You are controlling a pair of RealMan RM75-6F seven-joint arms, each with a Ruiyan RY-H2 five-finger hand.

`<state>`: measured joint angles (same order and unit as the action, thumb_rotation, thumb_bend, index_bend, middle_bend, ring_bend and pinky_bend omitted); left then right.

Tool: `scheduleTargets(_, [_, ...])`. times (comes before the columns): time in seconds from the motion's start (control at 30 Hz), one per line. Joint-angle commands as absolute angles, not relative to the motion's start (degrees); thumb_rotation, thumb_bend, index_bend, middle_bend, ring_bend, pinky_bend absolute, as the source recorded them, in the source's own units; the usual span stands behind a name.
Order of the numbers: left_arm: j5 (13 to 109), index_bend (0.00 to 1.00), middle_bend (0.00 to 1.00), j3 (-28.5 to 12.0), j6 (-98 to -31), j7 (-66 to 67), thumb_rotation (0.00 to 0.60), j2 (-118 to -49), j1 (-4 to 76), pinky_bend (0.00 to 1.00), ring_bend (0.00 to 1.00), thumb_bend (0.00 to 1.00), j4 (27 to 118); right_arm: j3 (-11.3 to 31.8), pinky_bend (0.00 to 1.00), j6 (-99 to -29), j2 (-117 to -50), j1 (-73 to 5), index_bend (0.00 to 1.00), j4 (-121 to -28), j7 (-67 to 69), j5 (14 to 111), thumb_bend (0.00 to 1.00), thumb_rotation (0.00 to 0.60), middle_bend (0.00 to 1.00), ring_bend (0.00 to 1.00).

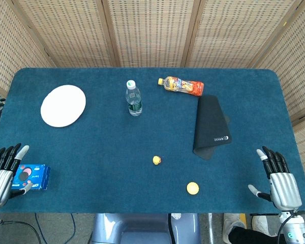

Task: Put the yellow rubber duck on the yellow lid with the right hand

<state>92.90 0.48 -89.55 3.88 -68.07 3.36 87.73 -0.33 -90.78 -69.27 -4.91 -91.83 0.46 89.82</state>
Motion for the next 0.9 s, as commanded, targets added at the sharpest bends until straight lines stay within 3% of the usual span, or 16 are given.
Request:
scheduleTargets(0.03, [93.1,0.0,0.0,0.6,-89.8,4.0,0.6,-68.0,3.2,0.0,0.0,0.1,87.9,-0.3,0.0,-90.7,-69.2,-4.8,0.02,-91.7,0.5,90.0,0.04,0.6,0.0,0.0])
scheduleTargets(0.9, [93.3,0.0,0.0,0.5,-90.8,3.4,0.6,-67.3,2.8,0.0,0.0,0.1,88.4,0.3,0.0,-91.4,-68.7,-3.7,0.04,-92.4,1.8,92.4,0.04,0.6,0.0,0.0])
